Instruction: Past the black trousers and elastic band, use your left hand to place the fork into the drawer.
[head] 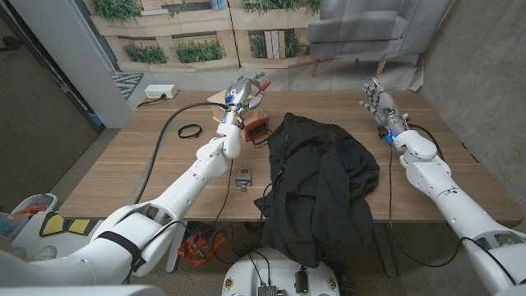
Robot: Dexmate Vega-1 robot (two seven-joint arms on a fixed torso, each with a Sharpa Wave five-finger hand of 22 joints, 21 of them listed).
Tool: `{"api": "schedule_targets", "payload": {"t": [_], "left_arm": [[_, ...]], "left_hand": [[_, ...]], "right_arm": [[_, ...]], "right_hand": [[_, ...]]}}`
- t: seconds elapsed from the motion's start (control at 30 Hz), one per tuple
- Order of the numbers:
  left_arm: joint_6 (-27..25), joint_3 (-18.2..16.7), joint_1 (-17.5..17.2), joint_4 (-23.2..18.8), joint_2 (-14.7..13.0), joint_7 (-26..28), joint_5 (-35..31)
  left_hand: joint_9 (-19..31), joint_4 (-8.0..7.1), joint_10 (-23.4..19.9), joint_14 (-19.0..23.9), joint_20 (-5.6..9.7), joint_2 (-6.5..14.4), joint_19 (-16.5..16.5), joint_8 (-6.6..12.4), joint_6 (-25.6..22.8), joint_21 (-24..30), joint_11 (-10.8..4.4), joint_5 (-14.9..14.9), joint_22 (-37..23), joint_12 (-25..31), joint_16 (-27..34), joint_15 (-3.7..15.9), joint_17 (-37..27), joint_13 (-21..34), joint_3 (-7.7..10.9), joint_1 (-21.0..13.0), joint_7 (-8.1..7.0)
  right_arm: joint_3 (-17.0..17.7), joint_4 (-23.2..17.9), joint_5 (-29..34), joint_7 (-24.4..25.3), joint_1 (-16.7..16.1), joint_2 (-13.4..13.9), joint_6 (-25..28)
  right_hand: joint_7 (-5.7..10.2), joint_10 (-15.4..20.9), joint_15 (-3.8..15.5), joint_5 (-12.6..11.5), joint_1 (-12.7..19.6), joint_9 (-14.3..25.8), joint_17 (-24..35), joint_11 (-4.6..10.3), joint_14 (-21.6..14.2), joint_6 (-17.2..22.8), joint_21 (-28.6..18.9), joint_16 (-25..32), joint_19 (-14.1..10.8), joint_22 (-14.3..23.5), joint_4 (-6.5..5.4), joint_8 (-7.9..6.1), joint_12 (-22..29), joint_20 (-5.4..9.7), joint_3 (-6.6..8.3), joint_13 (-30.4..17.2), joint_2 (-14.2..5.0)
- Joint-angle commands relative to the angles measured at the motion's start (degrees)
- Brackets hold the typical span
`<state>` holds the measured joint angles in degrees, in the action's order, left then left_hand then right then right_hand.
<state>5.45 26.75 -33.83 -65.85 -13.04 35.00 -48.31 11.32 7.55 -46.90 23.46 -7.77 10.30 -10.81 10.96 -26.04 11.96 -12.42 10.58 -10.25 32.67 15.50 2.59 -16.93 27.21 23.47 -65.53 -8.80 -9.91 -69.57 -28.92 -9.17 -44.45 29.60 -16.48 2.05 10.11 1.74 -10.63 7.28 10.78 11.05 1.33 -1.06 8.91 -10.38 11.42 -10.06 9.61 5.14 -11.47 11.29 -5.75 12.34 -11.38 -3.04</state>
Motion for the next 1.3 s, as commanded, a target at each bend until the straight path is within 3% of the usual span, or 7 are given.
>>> {"api": "schedule_targets", "payload": {"t": [0.03,0.67,1.3], "left_arm": [[-0.9,-0.4,-1.3,-1.4,-0.7,-1.1,-0.3],[-3.7,-1.2,-3.7,-4.5,-1.5,-2.8,-1.2],[-4.0,-0.4,-3.1,-3.3,-1.9,-3.6,-2.0]], "left_hand": [[0.3,0.05,0.0,0.0,-0.41,-0.1,-0.1,0.09,0.2,0.2,-0.26,-0.1,-0.3,0.3,-0.2,8.8,-0.3,0.2,0.14,-0.1,-0.21],[0.3,0.13,0.0,-0.2,-0.28,-0.2,-0.1,0.18,0.0,0.2,-0.28,0.0,-0.3,0.5,-0.4,8.61,-0.4,0.0,0.2,0.0,-0.34],[0.3,0.13,0.0,-0.4,-0.34,-0.3,-0.1,0.16,0.0,0.2,-0.31,0.0,-0.4,0.6,-0.6,8.5,-0.5,-0.2,0.25,0.2,-0.23]], "right_arm": [[-0.2,-0.4,0.1,0.3,-0.3,-0.1,0.2],[-1.0,1.0,0.5,-0.5,0.6,-0.6,-0.4],[-1.3,2.0,0.4,-1.0,1.3,-0.8,-0.7]], "right_hand": [[0.07,0.2,2.67,0.0,-0.1,0.2,0.3,0.1,0.5,0.7,-0.4,0.2,0.1,0.1,-0.01,-0.03,0.2,-0.2,0.34,-0.1,-0.11],[0.03,0.2,2.64,0.0,-0.2,0.3,0.3,0.08,0.4,0.7,-0.4,0.2,0.1,0.1,-0.01,-0.02,0.2,-0.21,0.41,-0.1,-0.19],[0.07,0.2,2.69,0.0,-0.3,0.3,0.3,0.18,0.4,0.7,-0.4,0.2,0.1,0.1,-0.05,0.0,0.3,-0.17,0.42,-0.1,-0.21]]}}
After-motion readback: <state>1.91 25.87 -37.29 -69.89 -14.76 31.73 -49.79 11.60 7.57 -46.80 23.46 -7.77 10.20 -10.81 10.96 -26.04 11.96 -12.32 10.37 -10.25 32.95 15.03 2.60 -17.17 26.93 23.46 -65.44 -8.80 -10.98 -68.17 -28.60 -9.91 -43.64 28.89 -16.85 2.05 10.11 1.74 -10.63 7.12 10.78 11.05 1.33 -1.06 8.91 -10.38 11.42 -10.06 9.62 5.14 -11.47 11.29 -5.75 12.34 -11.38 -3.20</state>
